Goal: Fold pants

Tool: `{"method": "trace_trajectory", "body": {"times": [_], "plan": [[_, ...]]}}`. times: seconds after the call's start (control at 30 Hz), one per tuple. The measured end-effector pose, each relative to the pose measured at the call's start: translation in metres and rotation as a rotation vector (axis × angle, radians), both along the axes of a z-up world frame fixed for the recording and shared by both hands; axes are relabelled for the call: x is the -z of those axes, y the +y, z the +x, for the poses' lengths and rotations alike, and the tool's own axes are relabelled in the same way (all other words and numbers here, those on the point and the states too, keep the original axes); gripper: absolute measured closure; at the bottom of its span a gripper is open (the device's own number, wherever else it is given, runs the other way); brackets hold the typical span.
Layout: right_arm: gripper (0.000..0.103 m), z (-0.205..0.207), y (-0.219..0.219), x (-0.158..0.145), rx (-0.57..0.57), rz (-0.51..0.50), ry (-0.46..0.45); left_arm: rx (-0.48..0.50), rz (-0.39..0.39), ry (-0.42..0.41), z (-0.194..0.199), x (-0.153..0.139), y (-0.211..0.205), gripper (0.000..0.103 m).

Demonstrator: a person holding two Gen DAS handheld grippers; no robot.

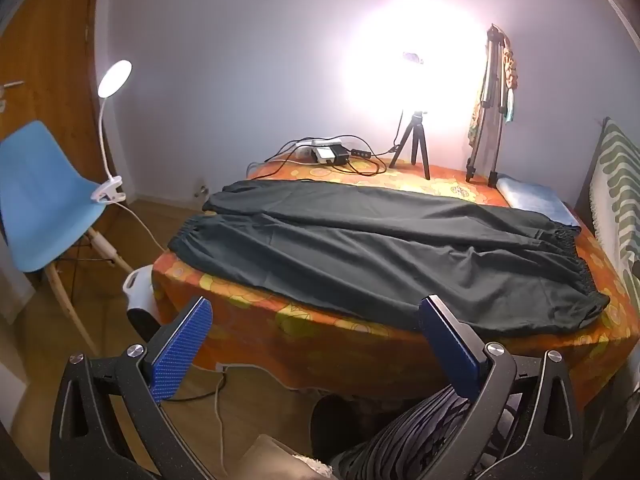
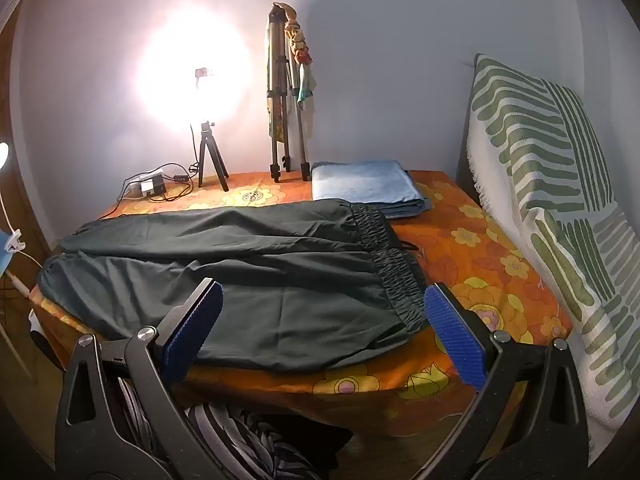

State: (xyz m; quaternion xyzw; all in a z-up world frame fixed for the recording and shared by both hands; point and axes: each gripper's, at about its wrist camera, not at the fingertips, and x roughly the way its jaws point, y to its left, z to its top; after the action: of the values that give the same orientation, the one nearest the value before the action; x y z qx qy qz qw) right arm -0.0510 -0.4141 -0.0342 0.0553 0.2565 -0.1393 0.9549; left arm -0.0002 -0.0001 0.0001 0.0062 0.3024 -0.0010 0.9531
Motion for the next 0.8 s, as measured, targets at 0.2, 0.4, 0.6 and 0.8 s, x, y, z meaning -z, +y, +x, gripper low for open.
{"method": "trace_trajectory", "body": {"times": [0.2,0.4,0.6,0.8], "plan": [[0.0,-0.0007,0.0011,-0.0015,-0.002,-0.004,-0.007,-0.003,-0.008,-0.001,0.0,-0.0006,0.0,0.0],[0.0,-0.0007,-0.0012,-0.0014,0.001,-0.006,-0.006,-0.002,-0.013,0.001,-0.0007,-0.0021,0.0026,0.0],[0.0,-0.0004,0.0016,-0.0018,0.0,-0.016,-0.007,0.0,-0.015,0.001,-0.0007,-0.002,0.0017,0.0],[0.0,0.0,0.0002,-0.0002,-0.001,-0.017,-0.006,0.0,-0.012,0.0,0.0001,-0.0047,0.0019,0.0]]}}
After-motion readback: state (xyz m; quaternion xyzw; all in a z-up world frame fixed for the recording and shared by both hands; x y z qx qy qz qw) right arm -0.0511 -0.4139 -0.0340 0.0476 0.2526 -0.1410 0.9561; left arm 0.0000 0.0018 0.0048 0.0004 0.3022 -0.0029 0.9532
